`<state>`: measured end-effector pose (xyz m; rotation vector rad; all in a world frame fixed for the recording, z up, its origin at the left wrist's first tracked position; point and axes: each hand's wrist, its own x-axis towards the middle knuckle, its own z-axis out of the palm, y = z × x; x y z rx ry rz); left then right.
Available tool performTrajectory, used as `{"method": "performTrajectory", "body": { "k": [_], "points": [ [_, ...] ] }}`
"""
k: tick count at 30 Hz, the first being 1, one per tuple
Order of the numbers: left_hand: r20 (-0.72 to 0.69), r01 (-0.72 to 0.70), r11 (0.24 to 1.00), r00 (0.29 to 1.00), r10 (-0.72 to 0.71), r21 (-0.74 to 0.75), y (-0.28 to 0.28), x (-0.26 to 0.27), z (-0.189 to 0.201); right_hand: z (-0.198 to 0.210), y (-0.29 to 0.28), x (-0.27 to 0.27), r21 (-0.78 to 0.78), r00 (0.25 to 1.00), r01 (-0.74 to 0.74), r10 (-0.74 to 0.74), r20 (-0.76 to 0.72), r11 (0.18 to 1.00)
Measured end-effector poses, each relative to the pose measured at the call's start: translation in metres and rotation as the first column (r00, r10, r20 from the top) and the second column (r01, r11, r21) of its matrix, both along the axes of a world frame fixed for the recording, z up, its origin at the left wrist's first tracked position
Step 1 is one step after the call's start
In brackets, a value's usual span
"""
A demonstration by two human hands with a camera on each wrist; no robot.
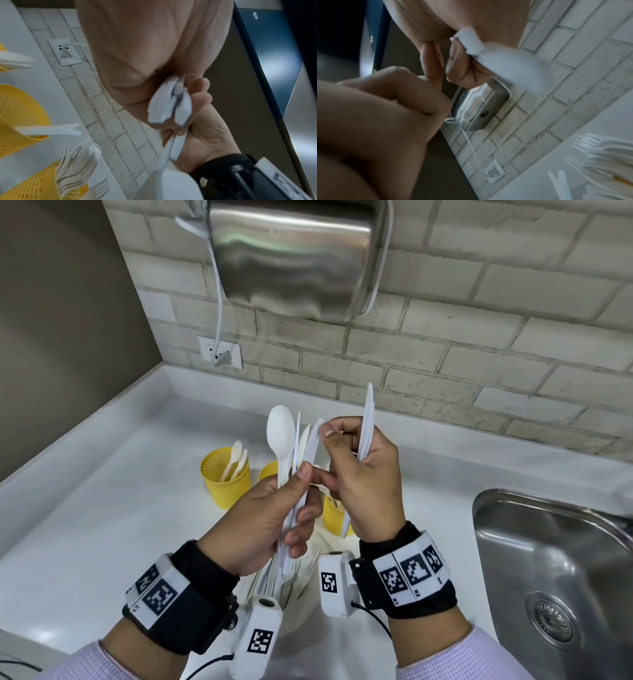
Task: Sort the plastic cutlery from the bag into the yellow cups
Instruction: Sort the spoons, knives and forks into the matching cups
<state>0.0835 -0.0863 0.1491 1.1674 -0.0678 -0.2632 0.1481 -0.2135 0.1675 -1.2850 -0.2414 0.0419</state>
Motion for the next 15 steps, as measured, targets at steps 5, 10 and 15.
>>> {"method": "performTrajectory", "body": {
  "k": [5,10,15],
  "points": [
    [-0.002,-0.025,0.999,1.0,0.025,0.021,0.0017,-0.0002,-0.0004,0.0032,-0.0052,0.0015,-0.007,0.999,-0.041,0.041,-0.013,0.999],
    [-0.024,-0.074,0.996,0.997,0.076,0.047,-0.0003,0.0001,-0.0006,0.0032,-0.008,0.007,0.099,0.996,0.004,0.004,-0.087,0.995],
    [0.022,-0.11,0.989,0.994,0.109,0.098,-0.0067,0.0,0.0002,0.0073,-0.0091,-0.0011,0.056,0.99,-0.103,0.108,-0.088,0.993]
  ]
}}
